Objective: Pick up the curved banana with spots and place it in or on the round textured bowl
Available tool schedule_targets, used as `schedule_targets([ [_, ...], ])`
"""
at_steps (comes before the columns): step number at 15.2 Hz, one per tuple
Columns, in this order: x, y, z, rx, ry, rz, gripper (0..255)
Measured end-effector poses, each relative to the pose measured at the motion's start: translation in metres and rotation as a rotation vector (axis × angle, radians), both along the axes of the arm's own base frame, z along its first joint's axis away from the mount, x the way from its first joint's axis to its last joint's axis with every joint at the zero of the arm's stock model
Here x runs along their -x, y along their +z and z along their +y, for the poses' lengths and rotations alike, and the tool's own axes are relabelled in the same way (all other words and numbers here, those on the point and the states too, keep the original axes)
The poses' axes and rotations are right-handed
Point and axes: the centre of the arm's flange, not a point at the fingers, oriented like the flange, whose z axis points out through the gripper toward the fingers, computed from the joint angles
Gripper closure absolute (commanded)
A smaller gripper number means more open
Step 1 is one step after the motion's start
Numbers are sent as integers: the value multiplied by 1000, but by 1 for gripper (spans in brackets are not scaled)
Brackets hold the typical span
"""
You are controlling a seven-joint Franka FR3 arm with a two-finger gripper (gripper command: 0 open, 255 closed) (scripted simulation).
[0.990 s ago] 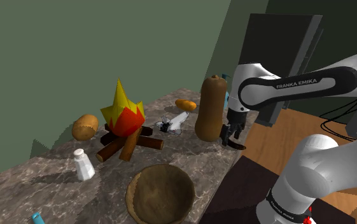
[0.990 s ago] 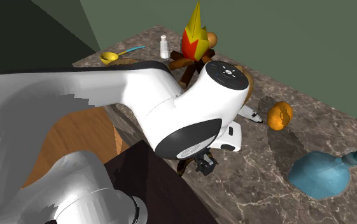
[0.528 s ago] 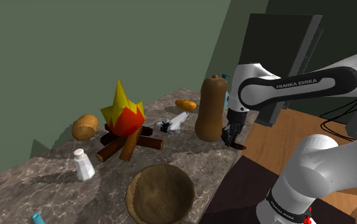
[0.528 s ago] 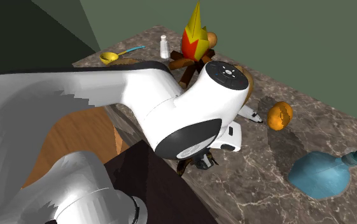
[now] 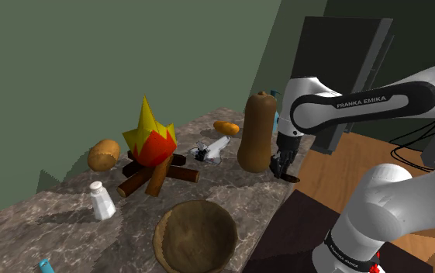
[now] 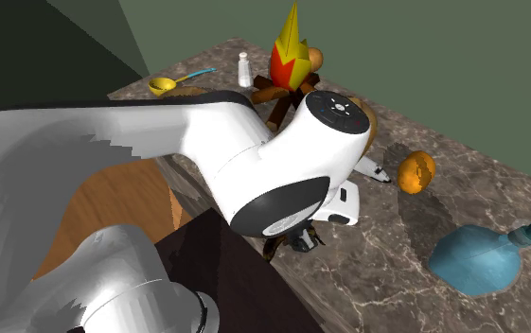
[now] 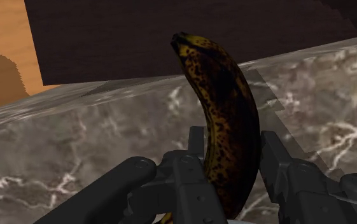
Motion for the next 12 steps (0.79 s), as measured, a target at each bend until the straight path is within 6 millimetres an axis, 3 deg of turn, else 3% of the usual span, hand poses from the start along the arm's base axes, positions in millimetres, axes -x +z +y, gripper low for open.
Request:
schedule_targets([
  [12, 0, 57, -1, 0, 0, -1, 255],
])
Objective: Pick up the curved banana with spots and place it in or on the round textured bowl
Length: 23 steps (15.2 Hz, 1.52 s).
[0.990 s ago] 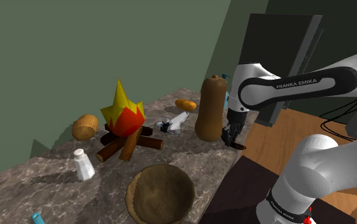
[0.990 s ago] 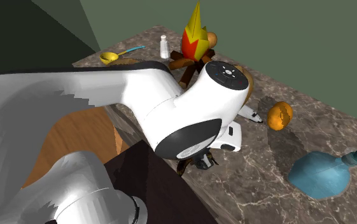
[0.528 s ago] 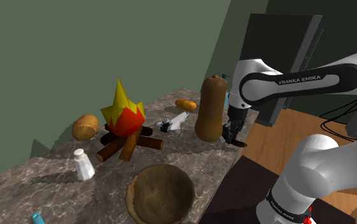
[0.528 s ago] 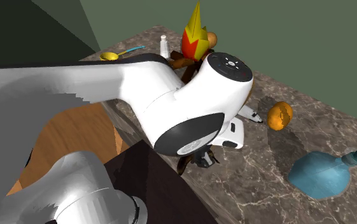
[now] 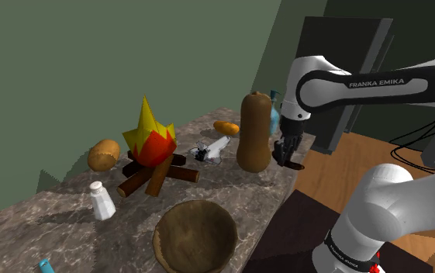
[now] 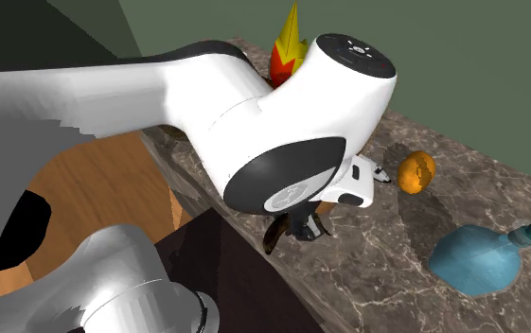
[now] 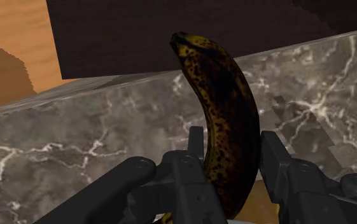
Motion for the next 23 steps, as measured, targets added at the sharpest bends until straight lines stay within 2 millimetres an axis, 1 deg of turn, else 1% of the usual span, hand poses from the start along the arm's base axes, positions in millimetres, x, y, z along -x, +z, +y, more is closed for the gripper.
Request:
schedule_targets([
  [16, 1, 86, 1, 0, 0, 0, 255],
  [21, 0, 109, 1, 0, 0, 0, 255],
  [22, 0, 111, 6, 0, 0, 0, 255],
  [23, -1, 114, 16, 0, 1, 0, 255],
])
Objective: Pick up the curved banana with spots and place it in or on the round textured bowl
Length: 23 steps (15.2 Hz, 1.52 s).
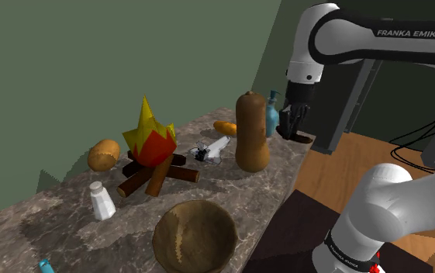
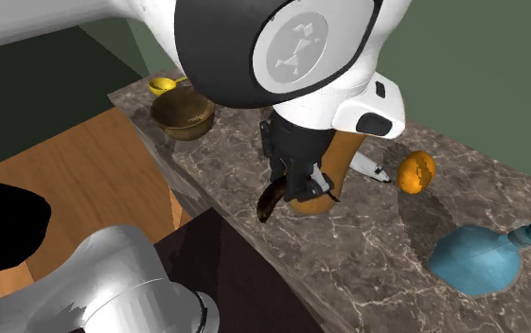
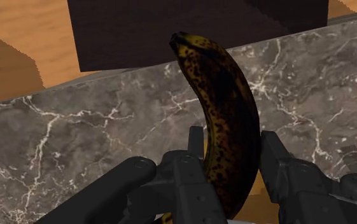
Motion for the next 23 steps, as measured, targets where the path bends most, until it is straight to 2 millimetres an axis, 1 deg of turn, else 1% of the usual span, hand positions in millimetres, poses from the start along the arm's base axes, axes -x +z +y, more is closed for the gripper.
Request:
schedule_targets([
  [5, -1, 3, 63, 0, 1, 0, 255],
  [7, 2, -1, 87, 0, 0, 0, 255],
  [9, 2, 3, 117, 0, 1, 0, 255],
  [12, 2, 1, 156, 0, 0, 0, 255],
  [15, -2, 3, 195, 0, 0, 0, 255],
  [22, 5, 7, 287, 1, 1, 0, 255],
  [23, 2, 4, 299, 1, 0, 0, 255],
])
